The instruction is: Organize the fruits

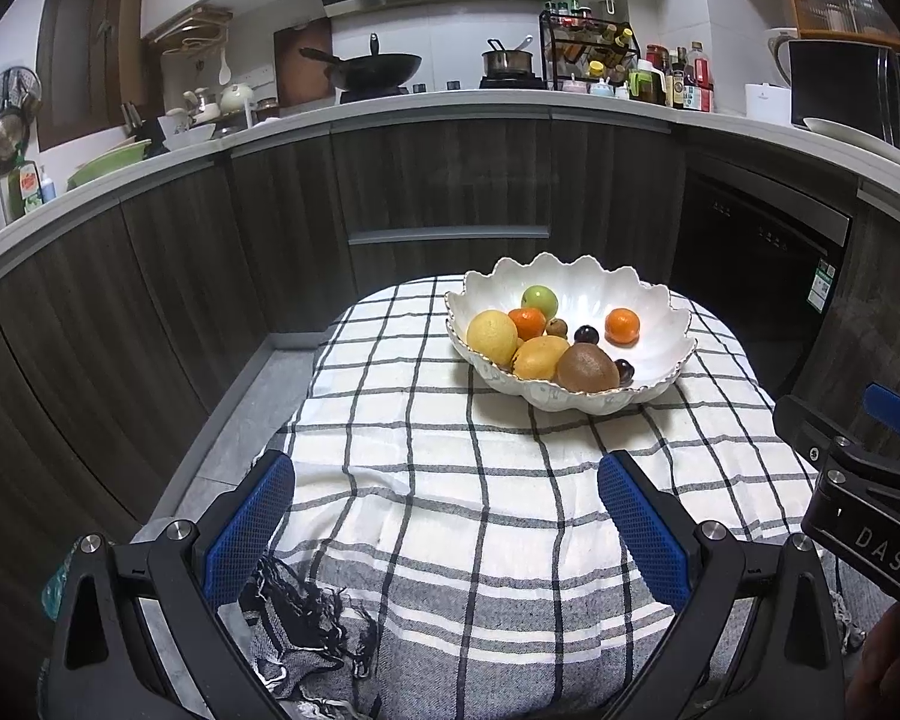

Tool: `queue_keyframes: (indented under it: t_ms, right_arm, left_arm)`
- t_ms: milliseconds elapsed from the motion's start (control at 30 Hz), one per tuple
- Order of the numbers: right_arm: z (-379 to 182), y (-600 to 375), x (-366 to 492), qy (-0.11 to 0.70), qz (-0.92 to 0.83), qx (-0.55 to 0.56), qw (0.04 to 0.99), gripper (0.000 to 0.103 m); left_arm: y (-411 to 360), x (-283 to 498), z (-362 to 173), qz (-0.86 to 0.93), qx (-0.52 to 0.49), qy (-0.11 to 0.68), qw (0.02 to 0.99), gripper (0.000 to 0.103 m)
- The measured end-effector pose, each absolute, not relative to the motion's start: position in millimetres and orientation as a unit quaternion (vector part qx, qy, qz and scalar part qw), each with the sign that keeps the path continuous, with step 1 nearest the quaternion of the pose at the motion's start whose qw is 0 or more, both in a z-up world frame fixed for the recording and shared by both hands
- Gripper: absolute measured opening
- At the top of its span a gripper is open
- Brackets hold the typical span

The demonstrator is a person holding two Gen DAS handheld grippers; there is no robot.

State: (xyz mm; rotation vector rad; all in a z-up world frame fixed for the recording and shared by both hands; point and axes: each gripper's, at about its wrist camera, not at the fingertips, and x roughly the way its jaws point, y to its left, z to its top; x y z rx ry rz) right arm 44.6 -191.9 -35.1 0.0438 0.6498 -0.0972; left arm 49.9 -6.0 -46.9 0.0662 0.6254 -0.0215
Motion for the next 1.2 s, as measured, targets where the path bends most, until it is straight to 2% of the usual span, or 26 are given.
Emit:
queue_keyframes:
  t_ms: [1200]
  right_arm:
    - [-37.8,-192.4,44.7,0.317,-0.05,0.021,0.947,0.088]
  left_arm:
    - [-5.9,47.9,-45.3,-0.008,0.034,0.303,0.952,0.103]
